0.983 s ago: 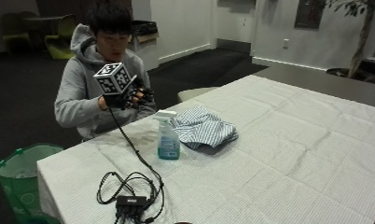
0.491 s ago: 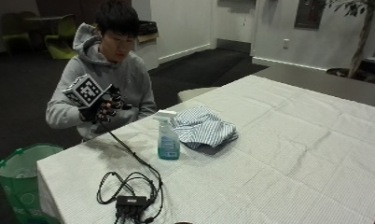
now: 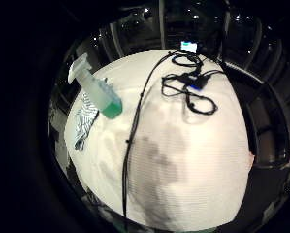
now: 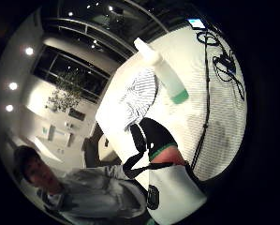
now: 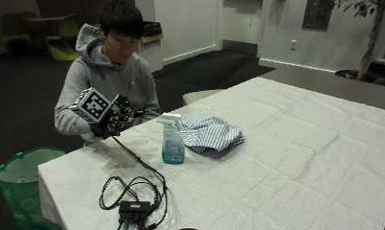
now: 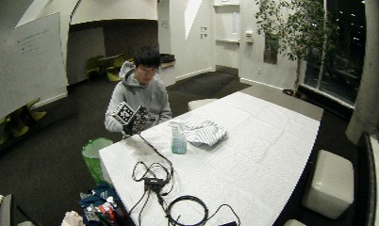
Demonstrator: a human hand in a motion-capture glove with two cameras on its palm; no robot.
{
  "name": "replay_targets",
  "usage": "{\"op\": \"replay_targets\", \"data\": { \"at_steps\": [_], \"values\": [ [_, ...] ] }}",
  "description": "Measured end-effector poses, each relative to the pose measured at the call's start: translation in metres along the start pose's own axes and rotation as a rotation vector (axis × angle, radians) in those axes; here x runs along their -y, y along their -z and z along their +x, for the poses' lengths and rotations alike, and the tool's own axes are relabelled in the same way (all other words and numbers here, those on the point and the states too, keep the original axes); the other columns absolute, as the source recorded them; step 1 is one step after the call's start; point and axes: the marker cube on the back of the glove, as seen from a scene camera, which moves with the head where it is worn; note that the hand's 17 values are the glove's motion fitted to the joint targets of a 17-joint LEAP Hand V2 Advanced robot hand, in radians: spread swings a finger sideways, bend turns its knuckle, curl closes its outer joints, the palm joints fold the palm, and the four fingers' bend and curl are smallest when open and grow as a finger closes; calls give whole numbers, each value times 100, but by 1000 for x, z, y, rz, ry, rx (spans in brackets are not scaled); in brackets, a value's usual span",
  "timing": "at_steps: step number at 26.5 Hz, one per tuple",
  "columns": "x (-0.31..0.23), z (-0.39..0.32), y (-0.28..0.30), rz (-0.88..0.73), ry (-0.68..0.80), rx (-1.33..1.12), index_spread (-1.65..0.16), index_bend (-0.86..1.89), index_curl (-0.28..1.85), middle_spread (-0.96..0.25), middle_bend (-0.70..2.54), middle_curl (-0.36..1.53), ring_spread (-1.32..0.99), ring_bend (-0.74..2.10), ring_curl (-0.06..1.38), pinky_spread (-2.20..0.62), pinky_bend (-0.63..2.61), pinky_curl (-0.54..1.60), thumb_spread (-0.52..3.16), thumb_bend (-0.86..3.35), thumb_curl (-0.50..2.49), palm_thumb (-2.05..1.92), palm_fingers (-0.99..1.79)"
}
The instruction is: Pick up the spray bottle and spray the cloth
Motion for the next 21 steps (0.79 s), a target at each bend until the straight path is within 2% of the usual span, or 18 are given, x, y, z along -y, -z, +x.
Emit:
{"op": "replay_targets", "data": {
  "at_steps": [4,12,21],
  "values": [
    [10,2,-14,-25,-25,25,-33,9,14,2,18,30,8,30,24,24,59,35,96,-8,30,51,-9],
    [33,3,-47,-47,-102,230,-33,8,13,3,20,31,8,30,24,24,57,34,92,-4,30,48,-8],
    [51,-4,-75,-55,-123,297,-33,7,11,4,21,32,8,32,25,24,58,34,91,-3,30,49,-8]
  ]
}}
